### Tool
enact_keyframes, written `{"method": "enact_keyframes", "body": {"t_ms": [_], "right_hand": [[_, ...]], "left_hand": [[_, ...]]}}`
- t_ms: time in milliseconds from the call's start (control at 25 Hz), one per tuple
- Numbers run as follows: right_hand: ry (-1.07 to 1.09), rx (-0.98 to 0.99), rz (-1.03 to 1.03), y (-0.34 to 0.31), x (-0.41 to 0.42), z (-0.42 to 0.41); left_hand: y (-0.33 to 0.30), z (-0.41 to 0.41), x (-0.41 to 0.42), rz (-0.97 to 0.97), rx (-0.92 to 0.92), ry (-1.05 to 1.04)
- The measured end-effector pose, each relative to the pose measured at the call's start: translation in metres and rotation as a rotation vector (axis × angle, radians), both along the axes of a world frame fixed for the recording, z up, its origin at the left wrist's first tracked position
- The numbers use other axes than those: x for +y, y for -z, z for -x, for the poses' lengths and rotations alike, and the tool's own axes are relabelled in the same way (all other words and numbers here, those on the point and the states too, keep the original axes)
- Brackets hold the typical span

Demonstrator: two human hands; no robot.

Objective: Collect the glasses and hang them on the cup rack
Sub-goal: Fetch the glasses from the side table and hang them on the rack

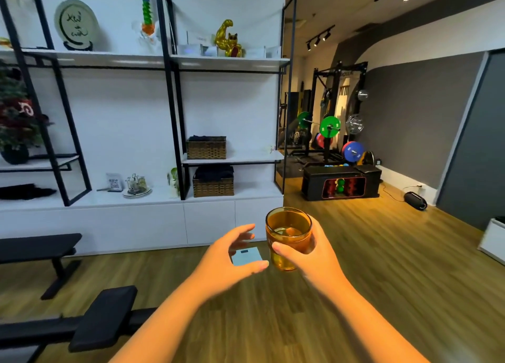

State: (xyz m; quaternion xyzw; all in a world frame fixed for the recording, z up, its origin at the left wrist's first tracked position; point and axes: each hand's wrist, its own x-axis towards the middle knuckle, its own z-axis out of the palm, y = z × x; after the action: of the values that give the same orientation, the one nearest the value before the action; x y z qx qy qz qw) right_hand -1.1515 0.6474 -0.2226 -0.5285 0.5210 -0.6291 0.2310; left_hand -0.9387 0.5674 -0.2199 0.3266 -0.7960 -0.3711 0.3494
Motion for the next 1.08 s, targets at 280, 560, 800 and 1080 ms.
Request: {"method": "enact_keyframes", "body": {"t_ms": [280, 560, 800, 1080], "right_hand": [[-0.034, 0.014, -0.049, 0.011, -0.104, 0.052], [-0.038, -0.027, -0.084, 0.008, -0.207, 0.112], [-0.126, -0.009, -0.116, 0.006, -0.299, 0.138], [-0.295, -0.046, -0.132, 0.013, -0.418, 0.185]], "left_hand": [[0.026, 0.091, -0.109, -0.033, 0.057, 0.06], [0.022, 0.163, -0.211, -0.058, 0.139, 0.103], [0.022, 0.171, -0.292, -0.044, 0.115, -0.002], [0.037, 0.206, -0.387, -0.051, 0.1, -0.151]]}}
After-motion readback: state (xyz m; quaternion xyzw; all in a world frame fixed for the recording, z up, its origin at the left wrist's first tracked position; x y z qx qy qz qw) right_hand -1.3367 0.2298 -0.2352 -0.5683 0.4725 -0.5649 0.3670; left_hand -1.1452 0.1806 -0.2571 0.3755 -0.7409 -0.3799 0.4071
